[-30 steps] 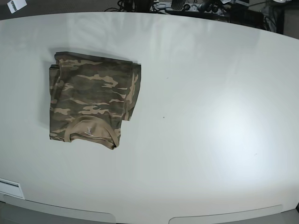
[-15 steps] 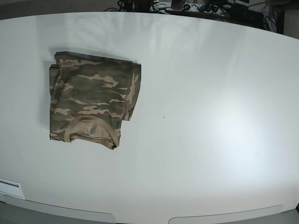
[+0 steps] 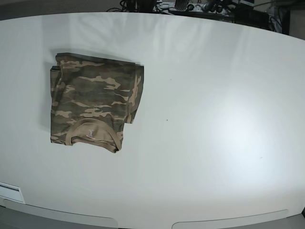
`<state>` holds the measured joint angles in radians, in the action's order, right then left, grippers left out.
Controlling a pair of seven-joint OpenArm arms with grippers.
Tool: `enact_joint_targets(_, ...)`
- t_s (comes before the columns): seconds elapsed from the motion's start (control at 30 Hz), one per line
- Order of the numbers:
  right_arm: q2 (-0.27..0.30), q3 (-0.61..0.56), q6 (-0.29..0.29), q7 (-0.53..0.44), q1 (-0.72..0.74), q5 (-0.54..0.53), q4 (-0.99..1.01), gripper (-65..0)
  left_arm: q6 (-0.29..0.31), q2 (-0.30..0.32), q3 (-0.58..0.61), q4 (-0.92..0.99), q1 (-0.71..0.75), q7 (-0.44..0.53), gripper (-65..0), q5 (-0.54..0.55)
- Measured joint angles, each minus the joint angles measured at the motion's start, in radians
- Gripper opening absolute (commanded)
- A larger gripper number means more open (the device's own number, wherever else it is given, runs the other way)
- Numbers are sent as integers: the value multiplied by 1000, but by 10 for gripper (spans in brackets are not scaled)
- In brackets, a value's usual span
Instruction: Fold the T-shirt properly
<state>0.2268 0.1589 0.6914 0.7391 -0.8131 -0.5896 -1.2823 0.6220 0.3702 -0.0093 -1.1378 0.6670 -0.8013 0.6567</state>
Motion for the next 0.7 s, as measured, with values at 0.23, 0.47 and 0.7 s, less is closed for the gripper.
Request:
enact_joint_targets(0.23,0,-148,-39,-295,183,240,270,-650,-5,-71,3,275,-181,341,-650,-181)
enact_joint_targets(0.47,-6,-294,-258,-455,345,347,508,-650,-177,-167,4,484,-301,650,-650,-454)
enact_joint_targets(0.7,-60,-345,-361,-492,456,408,566,-650,-483,-219,157,634,-386,821,-650,-417)
